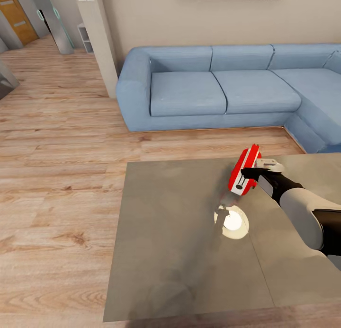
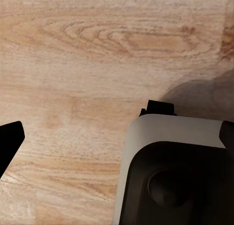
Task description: Turn on the radio receiver that's on the table in the living room.
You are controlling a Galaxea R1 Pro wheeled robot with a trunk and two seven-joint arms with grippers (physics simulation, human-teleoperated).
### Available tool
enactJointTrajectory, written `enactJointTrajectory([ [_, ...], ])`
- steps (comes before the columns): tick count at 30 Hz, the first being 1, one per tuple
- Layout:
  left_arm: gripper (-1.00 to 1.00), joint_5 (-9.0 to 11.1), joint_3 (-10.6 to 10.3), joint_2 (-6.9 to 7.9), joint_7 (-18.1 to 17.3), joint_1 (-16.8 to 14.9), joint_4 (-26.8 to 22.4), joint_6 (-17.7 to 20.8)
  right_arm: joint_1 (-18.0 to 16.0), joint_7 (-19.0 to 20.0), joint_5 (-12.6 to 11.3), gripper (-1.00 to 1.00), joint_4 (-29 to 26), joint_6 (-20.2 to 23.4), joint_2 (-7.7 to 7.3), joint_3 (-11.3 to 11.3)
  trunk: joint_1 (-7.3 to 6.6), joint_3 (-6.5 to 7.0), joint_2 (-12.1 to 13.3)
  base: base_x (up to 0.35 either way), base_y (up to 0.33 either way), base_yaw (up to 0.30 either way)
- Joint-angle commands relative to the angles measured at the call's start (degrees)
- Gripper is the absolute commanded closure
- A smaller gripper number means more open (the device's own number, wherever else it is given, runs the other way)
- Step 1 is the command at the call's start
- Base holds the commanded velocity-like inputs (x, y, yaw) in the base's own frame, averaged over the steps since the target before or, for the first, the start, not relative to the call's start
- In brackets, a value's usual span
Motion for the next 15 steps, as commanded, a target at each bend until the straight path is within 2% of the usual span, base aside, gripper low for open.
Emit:
enactJointTrajectory([
  [1, -1.0, 0.0, 0.0, 0.0, 0.0, 0.0, 0.0, 0.0, 0.0, 0.0, 0.0, 1.0, 0.0, 0.0, 0.0, 0.1, 0.0, 0.0, 0.0, 0.0, 0.0, 0.0],
  [15, -1.0, 0.1, 0.0, -0.01, -0.4, 0.0, -0.1, -0.3, 0.0, 0.0, -0.1, 1.0, 0.0, 0.0, -0.02, 0.1, 0.0, 0.0, 0.0, 0.0, 0.0, 0.0],
])
